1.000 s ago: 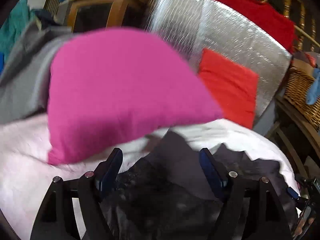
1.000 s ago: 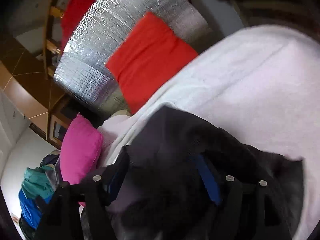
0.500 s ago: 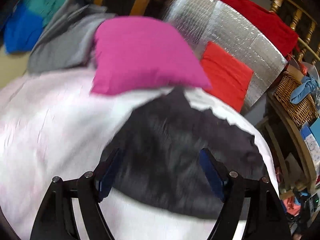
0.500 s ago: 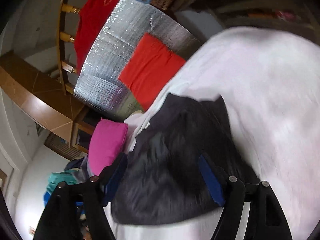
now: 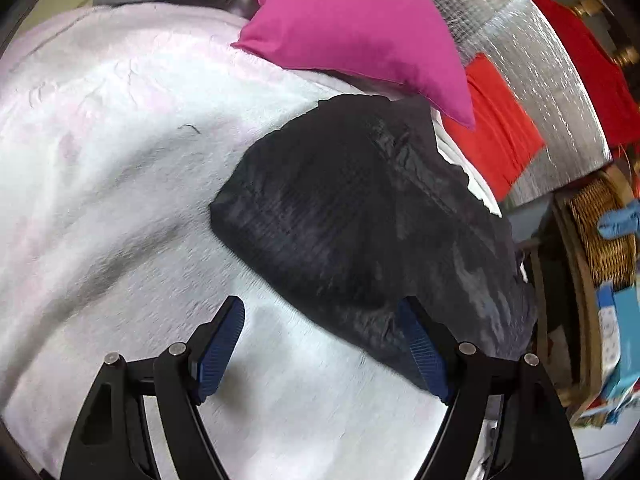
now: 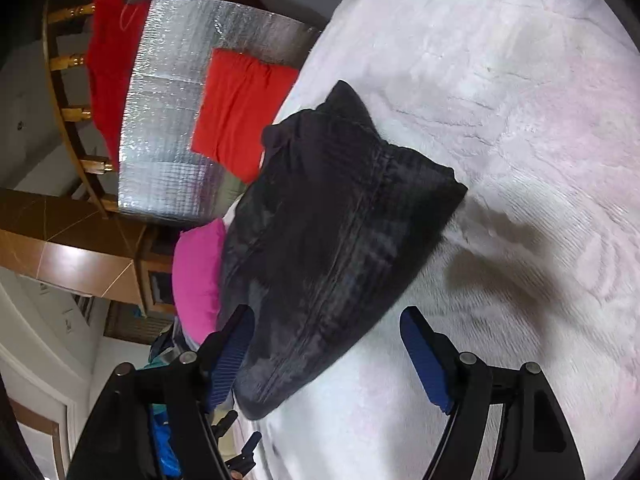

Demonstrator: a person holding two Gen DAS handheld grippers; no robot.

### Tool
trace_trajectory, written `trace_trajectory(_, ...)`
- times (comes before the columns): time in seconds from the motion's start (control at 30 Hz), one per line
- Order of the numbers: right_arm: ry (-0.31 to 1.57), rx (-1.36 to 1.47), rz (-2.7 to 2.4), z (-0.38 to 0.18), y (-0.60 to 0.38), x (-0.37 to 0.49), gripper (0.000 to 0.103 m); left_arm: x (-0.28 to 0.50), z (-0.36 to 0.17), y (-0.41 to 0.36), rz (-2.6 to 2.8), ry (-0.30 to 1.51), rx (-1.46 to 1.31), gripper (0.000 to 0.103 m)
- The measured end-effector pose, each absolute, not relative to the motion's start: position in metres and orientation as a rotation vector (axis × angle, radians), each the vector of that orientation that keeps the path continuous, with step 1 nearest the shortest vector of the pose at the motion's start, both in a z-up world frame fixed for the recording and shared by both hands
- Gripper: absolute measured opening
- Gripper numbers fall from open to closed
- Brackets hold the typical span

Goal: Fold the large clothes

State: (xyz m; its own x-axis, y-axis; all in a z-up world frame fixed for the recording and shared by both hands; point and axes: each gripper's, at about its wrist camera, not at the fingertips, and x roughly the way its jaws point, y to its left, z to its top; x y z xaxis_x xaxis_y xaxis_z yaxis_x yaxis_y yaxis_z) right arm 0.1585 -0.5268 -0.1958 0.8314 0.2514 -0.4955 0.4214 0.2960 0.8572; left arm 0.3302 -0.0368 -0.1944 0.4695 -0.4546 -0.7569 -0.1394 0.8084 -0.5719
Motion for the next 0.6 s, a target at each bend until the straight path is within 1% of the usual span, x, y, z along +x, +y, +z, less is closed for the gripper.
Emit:
trace_trajectory(0.13, 0.616, 1.371, -0.146, -0.213, -0.538, 0.18, 0.079, 0.351, -0.214, -0.039, -0.208, 1.121, -0.723, 0.08)
trace_trajectory(0.3, 0.536, 1.444, -0.13, -0.219, -0.546, 0.198, 0.081, 0.363, -0.216, -0.039, -0.188, 1.075, -0.787, 0.082)
trace_trajectory(0.4, 0.498, 1.434, -0.118, -0.219, -0.55, 0.21, 0.081, 0.368, -0.219, -0.038, -0.181, 1.046, -0.84, 0.082)
trace_trajectory(0.5, 0.501, 1.408, -0.118, -0.22, -0.553, 0.223, 0.082, 0.371, -0.222, -0.037, -0.174, 1.009, -0.877, 0.082)
trace_trajectory(0.6, 0.514, 1.374, -0.117, -0.218, -0.552, 0.23, 0.081, 0.374, -0.221, -0.042, -0.145, 0.989, -0.844, 0.081)
